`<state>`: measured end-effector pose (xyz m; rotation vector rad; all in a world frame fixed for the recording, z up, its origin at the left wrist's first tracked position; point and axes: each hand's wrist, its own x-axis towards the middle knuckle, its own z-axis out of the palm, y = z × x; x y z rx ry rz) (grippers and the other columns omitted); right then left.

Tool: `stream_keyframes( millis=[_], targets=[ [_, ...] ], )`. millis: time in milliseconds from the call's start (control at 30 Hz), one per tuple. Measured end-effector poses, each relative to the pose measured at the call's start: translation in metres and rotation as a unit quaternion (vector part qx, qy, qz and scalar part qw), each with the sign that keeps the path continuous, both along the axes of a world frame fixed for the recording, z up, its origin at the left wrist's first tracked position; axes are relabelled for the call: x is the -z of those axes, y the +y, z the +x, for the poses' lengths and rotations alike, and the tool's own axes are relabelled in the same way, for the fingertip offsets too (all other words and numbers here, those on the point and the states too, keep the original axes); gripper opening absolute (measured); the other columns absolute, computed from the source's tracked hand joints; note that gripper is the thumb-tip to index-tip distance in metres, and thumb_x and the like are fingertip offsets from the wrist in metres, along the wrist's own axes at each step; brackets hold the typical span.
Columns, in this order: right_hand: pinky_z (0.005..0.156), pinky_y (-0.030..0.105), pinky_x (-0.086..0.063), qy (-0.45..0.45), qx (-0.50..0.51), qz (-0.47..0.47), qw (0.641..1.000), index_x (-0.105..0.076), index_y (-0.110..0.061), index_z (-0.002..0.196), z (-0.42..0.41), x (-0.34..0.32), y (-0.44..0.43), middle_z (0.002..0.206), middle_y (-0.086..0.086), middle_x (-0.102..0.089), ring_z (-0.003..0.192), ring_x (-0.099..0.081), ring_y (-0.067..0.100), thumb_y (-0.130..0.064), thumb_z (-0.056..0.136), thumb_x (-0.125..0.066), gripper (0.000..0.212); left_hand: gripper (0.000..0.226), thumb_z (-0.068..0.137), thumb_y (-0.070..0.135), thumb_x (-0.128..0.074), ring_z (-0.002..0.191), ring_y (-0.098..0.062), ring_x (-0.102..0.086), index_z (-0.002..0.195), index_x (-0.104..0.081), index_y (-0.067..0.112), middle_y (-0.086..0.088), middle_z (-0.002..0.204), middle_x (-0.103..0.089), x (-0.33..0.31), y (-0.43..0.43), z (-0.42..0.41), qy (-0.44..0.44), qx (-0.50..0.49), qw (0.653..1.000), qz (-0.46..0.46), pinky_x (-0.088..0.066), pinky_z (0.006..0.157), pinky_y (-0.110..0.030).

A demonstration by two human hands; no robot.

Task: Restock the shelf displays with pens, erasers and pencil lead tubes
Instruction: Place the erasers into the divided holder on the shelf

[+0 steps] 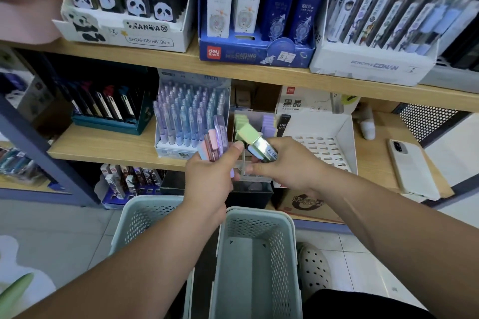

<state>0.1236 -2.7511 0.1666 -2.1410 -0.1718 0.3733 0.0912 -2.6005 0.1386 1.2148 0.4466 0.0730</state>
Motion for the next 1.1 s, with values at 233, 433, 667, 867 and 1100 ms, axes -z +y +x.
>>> stream_keyframes(
  millis=[233, 433, 667, 867, 1100],
  targets=[
    [0.066, 0.01, -0.046, 0.002, -0.06, -0.039, 0.997, -0.073, -0.027, 0.092, -0.008, -0.006, 0.005, 0.079, -0.011, -0.074, 0.07, -0.065, -0.003, -0.028, 0.076, -0.088, 0.022, 0.019, 0.084, 0.016, -0.078, 0.054, -0.022, -0.057, 0.099, -0.071, 0.006, -0.014, 0.073, -0.07, -0.015, 0.006, 0.003, 0.003, 0.023, 0.999, -0.04, -0.041, 0.046, -0.023],
    [0.045, 0.019, -0.034, 0.129, -0.07, 0.034, 0.989, -0.067, -0.012, 0.101, -0.009, -0.018, 0.002, 0.063, -0.009, -0.059, 0.047, -0.047, 0.004, -0.016, 0.074, -0.089, 0.036, 0.009, 0.085, 0.012, -0.075, 0.046, -0.015, -0.053, 0.09, -0.067, 0.012, 0.001, 0.06, -0.064, -0.023, 0.01, 0.005, -0.015, 0.026, 0.996, -0.079, -0.044, 0.058, -0.029],
    [0.049, 0.025, -0.03, 0.188, -0.106, 0.049, 0.975, -0.061, -0.009, 0.117, -0.005, -0.02, -0.002, 0.094, 0.011, -0.056, 0.076, -0.042, 0.026, -0.025, 0.058, -0.092, 0.069, 0.01, 0.084, 0.013, -0.076, 0.048, -0.013, -0.053, 0.089, -0.067, 0.012, 0.003, 0.058, -0.062, -0.026, 0.011, 0.008, -0.016, 0.005, 0.996, -0.084, -0.045, 0.05, -0.024],
    [0.048, 0.026, -0.025, 0.16, -0.058, 0.085, 0.982, -0.065, -0.006, 0.103, 0.0, -0.023, -0.016, 0.066, -0.001, -0.051, 0.05, -0.035, 0.009, -0.025, 0.064, -0.091, 0.051, 0.016, 0.084, 0.024, -0.078, 0.047, -0.017, -0.051, 0.081, -0.064, 0.016, -0.004, 0.056, -0.057, -0.027, 0.036, 0.02, 0.015, -0.005, 0.996, -0.088, -0.038, 0.049, -0.024],
    [0.048, 0.018, -0.042, -0.023, 0.04, 0.106, 0.993, -0.07, -0.005, 0.092, 0.002, -0.032, -0.01, 0.054, -0.015, -0.061, 0.048, -0.052, 0.0, -0.013, 0.078, -0.085, 0.022, 0.017, 0.083, 0.015, -0.077, 0.047, -0.013, -0.054, 0.093, -0.064, 0.009, 0.0, 0.059, -0.06, -0.015, 0.035, 0.016, 0.017, -0.012, 0.999, -0.041, -0.035, 0.046, -0.024]
  ],
)
